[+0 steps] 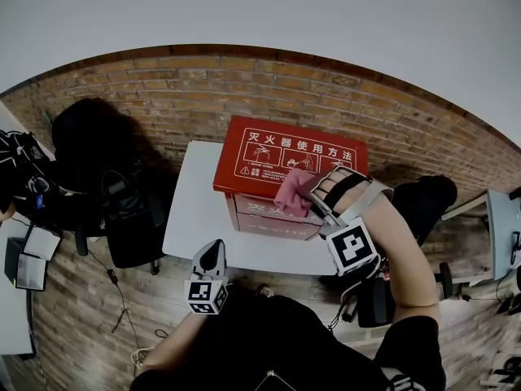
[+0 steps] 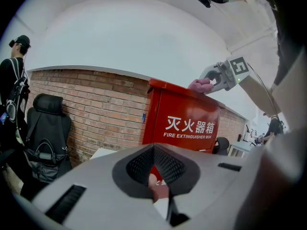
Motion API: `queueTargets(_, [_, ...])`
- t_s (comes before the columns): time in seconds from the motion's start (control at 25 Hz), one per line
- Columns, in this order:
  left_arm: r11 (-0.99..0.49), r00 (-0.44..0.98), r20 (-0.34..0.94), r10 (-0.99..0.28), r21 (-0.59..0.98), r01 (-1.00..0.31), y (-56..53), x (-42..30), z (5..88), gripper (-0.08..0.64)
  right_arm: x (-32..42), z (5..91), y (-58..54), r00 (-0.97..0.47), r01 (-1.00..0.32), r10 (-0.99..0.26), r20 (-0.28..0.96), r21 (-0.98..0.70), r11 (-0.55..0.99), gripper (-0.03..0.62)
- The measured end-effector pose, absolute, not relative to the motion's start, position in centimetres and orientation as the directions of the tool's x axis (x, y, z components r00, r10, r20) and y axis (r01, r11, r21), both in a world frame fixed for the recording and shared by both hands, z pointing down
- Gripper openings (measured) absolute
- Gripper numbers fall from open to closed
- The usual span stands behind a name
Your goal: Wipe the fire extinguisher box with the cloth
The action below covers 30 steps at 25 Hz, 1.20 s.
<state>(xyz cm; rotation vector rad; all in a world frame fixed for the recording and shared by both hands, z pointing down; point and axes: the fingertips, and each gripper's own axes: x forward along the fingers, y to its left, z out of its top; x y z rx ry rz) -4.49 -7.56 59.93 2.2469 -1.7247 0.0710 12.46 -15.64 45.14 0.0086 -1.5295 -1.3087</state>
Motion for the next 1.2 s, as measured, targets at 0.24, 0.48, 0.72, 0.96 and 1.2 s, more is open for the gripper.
queueTargets(0.24, [-0.233,0.278,0.228,-0.933,0.206,-0.950,-7.2,-3.5,60.1,0.018,13.6,45.0,-15.6,-0.436,0.567,-0.601,0.670,0.723,0.395,0.107])
queueTargets(0.48, [-0.237,0.281,0.230,-0.932,0.200,-0.951,-7.2,-3.1,60.0,0.018,14.7,45.1,-15.3,-0.423,0.561,-0.601,0.678,0.717,0.414,0.107])
queueTargets(0.72, [-0.250,0.293,0.237,-0.926,0.198,-0.948,-7.3,-2.3,60.2,0.018,16.1,45.1,-15.4,-0.411,0.556,-0.606,0.681,0.714,0.425,0.107])
queueTargets(0.96, [-0.265,0.306,0.240,-0.921,0.192,-0.945,-7.4,-1.3,60.2,0.018,17.7,45.1,-15.3,-0.403,0.543,-0.617,0.676,0.719,0.433,0.107])
queueTargets(1.2, [-0.277,0.318,0.244,-0.916,0.187,-0.943,-7.4,0.0,60.1,0.018,19.7,45.1,-15.1,-0.388,0.533,-0.627,0.676,0.719,0.445,0.107])
